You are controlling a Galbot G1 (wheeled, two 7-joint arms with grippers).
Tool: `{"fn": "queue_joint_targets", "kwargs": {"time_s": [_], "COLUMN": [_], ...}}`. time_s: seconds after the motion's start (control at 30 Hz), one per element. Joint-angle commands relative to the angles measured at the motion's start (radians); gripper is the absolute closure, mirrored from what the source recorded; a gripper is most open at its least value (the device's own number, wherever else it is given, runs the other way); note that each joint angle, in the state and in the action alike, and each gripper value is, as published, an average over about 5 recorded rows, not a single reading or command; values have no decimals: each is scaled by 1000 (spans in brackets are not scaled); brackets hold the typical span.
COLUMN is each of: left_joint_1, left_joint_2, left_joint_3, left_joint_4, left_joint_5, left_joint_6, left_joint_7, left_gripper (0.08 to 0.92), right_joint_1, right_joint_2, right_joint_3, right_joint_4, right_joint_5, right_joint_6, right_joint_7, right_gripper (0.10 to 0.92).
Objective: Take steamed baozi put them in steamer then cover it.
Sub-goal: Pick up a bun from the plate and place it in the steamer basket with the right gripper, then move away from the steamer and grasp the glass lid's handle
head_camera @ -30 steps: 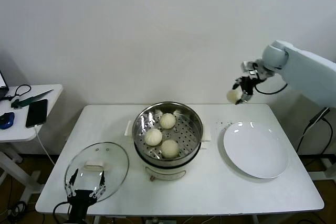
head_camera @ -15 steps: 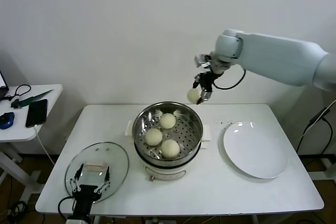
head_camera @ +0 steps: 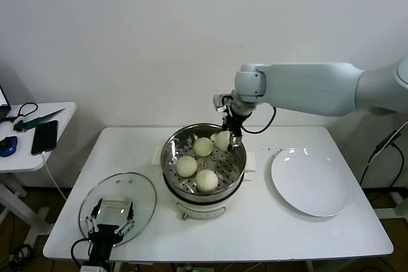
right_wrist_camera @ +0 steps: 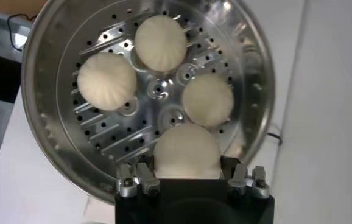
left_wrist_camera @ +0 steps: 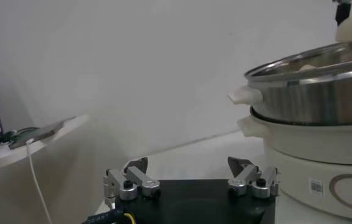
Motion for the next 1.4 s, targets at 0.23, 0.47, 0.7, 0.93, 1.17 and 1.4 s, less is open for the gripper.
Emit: {"fn": "queue_joint_targets", "kwargs": {"time_s": [0.23,0.47,0.7,0.93,1.17,1.4], "left_joint_1": [-3,-3,-3,-3,-7,-4], "left_joint_2": [-1,-2,-3,-3,-4,-4], "left_joint_3": [1,0,1,1,1,0], "left_joint_4": [6,10,10,10,8,5], "left_joint_5": [2,2,5,5,6,10], "left_joint_6": [1,0,0,-2,0,-1], "left_joint_7": [0,0,0,-1,-1,-1], "left_gripper": [177,177,177,177,177,177], "right_joint_1": [-82,-99,-109,-97,-40,20], "right_joint_2": [27,27,26,13,-46,-168], "right_joint_3": [-20,-6,4,20,36,73], "right_joint_4": [30,19,18,11,26,69], "right_joint_5": [27,22,19,6,3,62], "right_joint_6": [-53,-51,-51,-44,0,64], "right_joint_7": [67,69,79,65,3,-26], "right_gripper": [324,321,317,223,203,203]}}
